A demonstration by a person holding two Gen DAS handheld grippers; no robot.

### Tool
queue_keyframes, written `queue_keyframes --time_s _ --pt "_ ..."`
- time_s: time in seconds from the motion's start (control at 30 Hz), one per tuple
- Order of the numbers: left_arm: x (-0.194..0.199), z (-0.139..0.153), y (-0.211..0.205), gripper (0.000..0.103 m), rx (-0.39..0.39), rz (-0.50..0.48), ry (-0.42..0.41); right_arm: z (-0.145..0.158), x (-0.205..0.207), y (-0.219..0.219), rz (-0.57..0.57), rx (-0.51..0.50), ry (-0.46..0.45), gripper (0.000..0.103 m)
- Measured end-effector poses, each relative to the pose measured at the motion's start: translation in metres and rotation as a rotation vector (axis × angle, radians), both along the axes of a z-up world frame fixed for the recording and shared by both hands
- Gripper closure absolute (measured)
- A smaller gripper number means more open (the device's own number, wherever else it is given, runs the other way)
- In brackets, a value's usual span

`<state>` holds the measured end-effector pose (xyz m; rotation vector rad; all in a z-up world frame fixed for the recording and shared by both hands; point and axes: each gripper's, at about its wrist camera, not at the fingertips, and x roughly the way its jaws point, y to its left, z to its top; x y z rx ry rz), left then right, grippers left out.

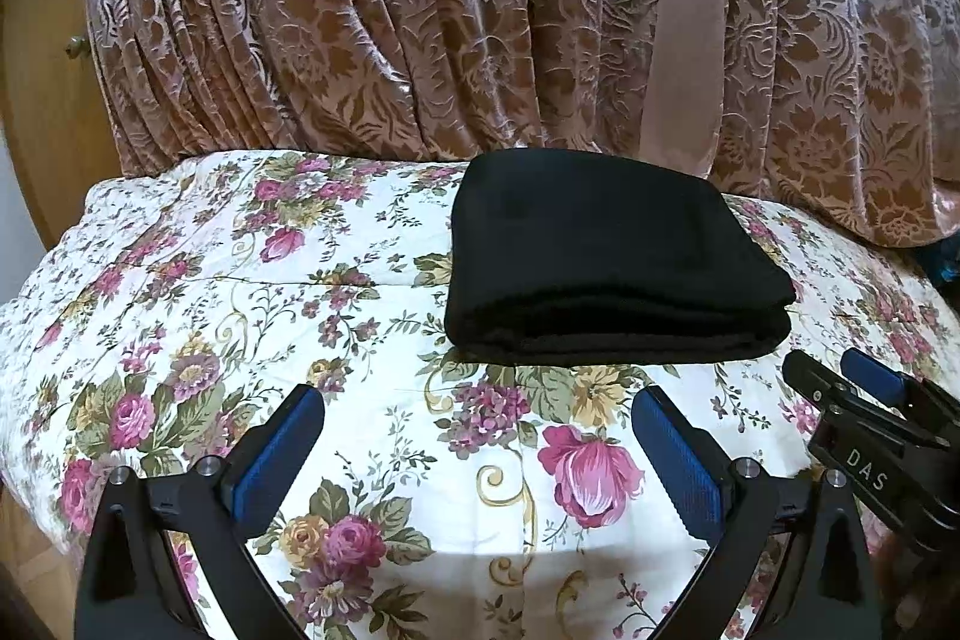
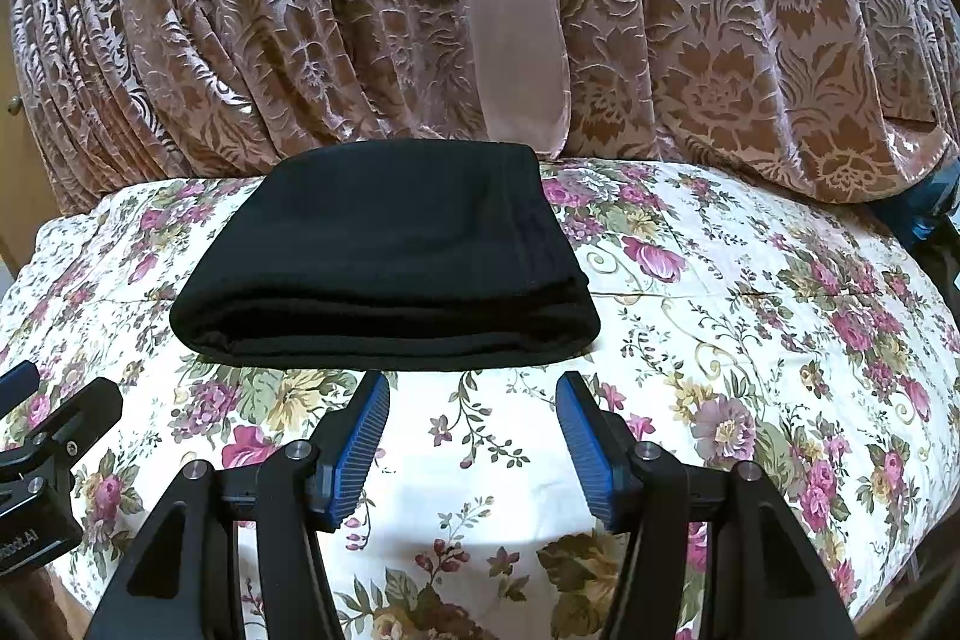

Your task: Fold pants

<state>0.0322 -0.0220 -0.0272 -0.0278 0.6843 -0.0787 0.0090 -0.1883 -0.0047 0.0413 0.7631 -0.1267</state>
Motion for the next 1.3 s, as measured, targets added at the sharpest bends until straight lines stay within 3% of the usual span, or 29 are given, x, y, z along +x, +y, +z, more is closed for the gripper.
queue_keyframes --time_s 1.3 --pt "-0.0099 -0.0006 0.0053 0.001 0.006 0.026 -0.005 -0.0042 -0.0044 0.0043 0.026 0.000 0.017 0.045"
